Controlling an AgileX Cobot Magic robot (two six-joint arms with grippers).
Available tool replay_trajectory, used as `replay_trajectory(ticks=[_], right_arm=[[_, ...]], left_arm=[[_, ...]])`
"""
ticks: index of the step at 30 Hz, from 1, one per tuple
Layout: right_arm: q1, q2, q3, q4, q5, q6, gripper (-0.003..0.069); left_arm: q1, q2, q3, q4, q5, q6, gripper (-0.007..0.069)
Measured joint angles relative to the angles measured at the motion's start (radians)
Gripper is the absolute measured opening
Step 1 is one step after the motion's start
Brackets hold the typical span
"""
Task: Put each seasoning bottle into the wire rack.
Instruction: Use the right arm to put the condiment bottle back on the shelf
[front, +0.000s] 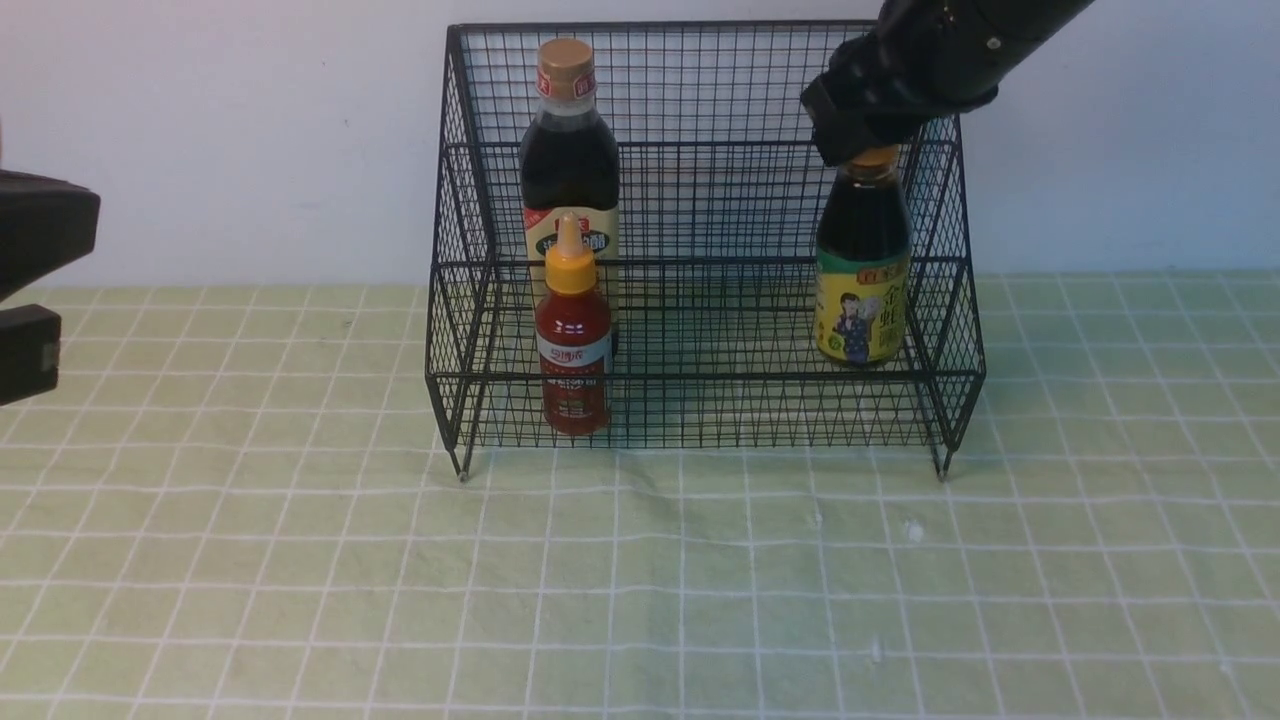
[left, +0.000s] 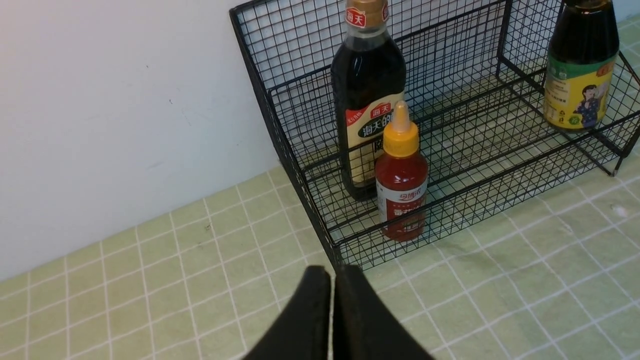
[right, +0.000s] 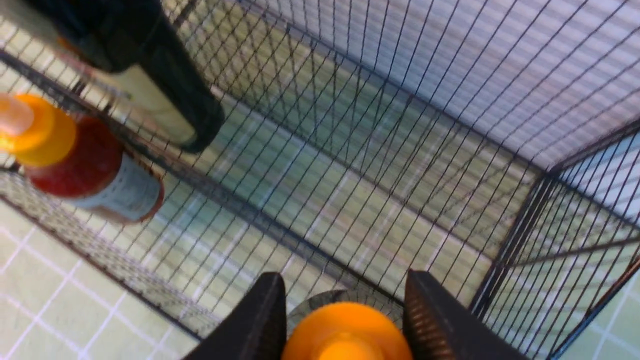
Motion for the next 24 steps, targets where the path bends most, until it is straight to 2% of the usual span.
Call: replay_trajectory(ticks=[12, 24], right_arm=[[0.001, 0.000, 0.006, 0.015, 0.040, 0.007, 0.0283], [0.001, 0.050, 0.118, 0.020, 0.020, 0.031, 0.0283]], left_arm=[[0.000, 0.000, 0.000, 0.000, 0.031, 0.000, -0.0006], [0.000, -0.001, 0.000, 0.000, 0.050, 0.000, -0.0006]])
